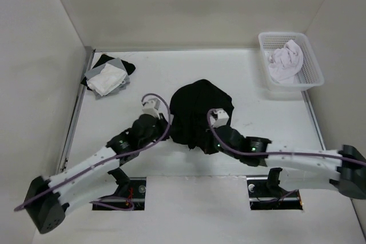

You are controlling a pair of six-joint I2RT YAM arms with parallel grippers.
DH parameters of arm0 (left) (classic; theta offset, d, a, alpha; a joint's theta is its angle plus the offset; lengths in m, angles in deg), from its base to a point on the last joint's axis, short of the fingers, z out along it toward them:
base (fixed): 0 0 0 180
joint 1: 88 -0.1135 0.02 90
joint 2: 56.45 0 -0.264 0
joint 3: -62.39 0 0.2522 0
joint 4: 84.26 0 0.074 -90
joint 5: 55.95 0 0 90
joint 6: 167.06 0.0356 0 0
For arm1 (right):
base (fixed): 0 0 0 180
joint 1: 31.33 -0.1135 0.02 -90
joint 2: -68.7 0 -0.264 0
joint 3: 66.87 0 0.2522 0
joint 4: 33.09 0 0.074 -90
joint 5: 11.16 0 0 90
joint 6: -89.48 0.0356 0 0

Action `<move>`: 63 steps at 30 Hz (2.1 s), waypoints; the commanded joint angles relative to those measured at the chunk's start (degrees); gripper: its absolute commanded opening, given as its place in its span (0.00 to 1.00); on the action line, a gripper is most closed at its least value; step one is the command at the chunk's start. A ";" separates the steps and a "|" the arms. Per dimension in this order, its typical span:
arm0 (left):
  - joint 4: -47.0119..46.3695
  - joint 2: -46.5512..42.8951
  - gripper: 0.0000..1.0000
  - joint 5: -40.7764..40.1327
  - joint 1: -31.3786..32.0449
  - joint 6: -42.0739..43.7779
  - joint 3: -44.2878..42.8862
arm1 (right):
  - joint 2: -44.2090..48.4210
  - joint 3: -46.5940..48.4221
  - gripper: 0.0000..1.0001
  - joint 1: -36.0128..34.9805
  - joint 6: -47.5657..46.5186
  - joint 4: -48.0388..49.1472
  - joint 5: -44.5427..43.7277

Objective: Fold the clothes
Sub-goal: Flatten the tank top out

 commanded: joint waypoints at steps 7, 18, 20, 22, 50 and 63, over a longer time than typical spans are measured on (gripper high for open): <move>6.75 -14.55 0.02 -8.13 -1.99 9.91 -35.33 | 22.73 31.97 0.01 -12.89 -19.61 -17.27 -26.16; 4.65 -8.31 0.03 -14.28 -2.60 18.36 -59.71 | 13.07 62.07 0.01 -18.71 -41.69 -13.50 -30.74; 2.37 -7.09 0.04 -16.48 -3.74 19.76 -60.50 | 11.67 63.57 0.01 -18.62 -45.12 -10.87 -29.87; -0.35 -4.63 0.04 -18.06 -5.15 22.04 -60.51 | 9.48 63.22 0.02 -17.31 -48.54 -6.75 -28.64; -14.52 31.00 0.29 -9.27 -26.35 6.94 -31.45 | -23.34 33.11 0.10 44.15 -10.68 15.05 20.58; 20.71 -2.94 0.22 -19.82 -9.99 -13.43 0.48 | 4.44 -4.09 0.11 19.36 -11.65 16.74 8.64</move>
